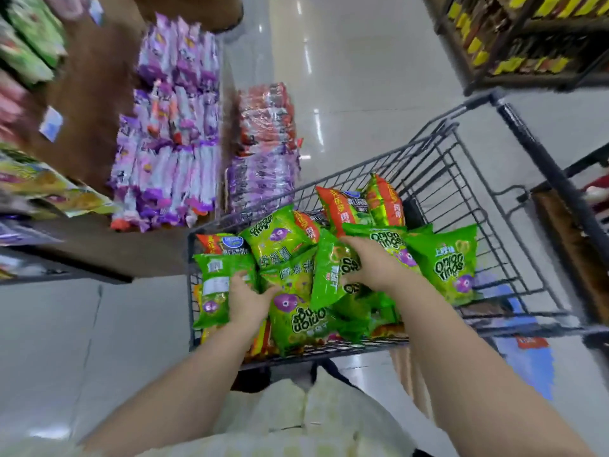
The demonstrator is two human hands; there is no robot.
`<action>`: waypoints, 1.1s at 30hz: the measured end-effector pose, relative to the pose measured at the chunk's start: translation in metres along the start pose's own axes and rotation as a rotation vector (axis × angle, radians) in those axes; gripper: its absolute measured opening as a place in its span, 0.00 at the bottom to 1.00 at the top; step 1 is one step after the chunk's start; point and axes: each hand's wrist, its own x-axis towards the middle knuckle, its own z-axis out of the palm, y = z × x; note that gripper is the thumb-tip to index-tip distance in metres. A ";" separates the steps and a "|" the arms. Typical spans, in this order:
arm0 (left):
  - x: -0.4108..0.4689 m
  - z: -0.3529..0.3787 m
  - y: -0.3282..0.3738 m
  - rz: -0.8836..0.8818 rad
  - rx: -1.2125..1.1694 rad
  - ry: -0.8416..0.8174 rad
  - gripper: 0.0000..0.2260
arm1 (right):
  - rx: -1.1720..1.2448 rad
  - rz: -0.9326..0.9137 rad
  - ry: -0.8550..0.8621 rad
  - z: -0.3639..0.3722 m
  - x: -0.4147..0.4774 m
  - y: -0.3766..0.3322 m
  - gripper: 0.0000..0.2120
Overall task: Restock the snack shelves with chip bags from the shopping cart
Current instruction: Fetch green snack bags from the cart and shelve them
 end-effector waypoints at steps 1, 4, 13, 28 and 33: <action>-0.008 0.004 -0.005 -0.053 -0.075 0.040 0.38 | 0.028 0.011 -0.032 -0.003 0.003 0.004 0.46; -0.029 0.020 -0.022 -0.205 -0.189 0.030 0.37 | 0.074 0.046 -0.114 -0.011 0.006 0.015 0.47; -0.043 0.041 -0.033 -0.217 -0.234 -0.031 0.37 | -0.058 0.023 -0.102 0.009 0.006 0.017 0.46; -0.071 -0.075 -0.037 -0.142 -0.766 0.069 0.34 | 0.524 -0.177 0.098 -0.004 -0.010 -0.059 0.47; -0.099 -0.132 -0.072 -0.128 -0.857 0.187 0.35 | 0.588 -0.216 0.120 0.024 -0.003 -0.129 0.43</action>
